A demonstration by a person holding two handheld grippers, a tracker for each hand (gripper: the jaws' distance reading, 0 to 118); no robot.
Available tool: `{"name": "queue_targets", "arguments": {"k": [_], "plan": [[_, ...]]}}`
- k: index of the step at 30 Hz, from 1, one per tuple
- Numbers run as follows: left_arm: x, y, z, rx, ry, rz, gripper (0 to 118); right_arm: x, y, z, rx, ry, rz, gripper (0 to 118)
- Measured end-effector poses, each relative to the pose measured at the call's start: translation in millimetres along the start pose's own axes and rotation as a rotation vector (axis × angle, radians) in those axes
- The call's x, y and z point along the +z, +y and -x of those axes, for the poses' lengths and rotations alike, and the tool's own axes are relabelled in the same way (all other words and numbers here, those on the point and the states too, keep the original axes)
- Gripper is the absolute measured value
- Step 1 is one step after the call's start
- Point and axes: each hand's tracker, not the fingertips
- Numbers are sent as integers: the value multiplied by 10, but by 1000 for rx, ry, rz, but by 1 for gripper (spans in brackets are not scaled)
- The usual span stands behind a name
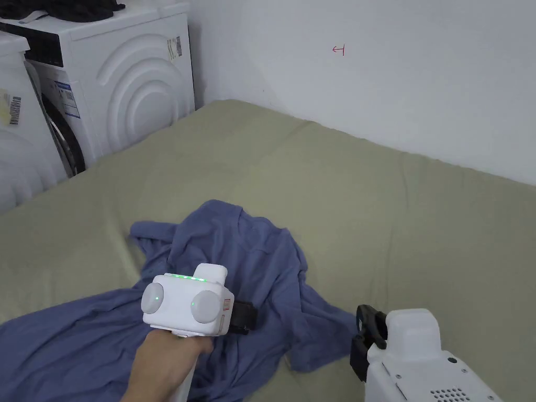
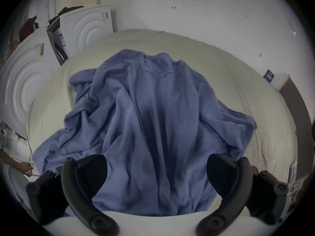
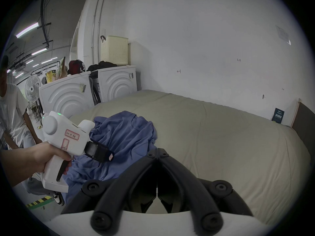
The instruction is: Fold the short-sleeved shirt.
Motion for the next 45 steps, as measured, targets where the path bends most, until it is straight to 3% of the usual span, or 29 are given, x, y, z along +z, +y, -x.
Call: {"name": "queue_targets", "arguments": {"k": [8, 9, 10, 11, 12, 14, 22, 28, 35, 45], "plan": [[-184, 33, 23, 5, 4, 26, 116, -42, -14, -67, -13, -10, 13, 0], [-176, 25, 34, -9, -4, 37, 110, -38, -15, -65, -10, -9, 12, 0], [-170, 19, 28, -34, -11, 37, 75, -25, -11, -50, -6, -9, 10, 0], [-160, 3, 16, -37, 34, -7, 8, -10, -2, -31, -4, -9, 9, 0], [-122, -47, 36, 5, 100, -89, 5, 0, -2, -30, -5, -8, 7, 0], [-191, -53, 139, 88, -16, 12, 5, 16, 1, -36, -9, -8, 5, 0], [-137, -42, 123, 55, 2, -30, 5, 28, -27, -93, -26, -17, 14, 0], [-19, 31, -338, -16, -121, -148, 5, 291, -51, -338, -60, -53, 8, 0], [128, 251, -1834, -138, -338, -245, 5, 886, -218, -1026, -97, -177, -6, 0], [756, 8, -4932, -405, -732, -275, 5, 2123, -699, -2273, -171, -453, -12, 0]]}}
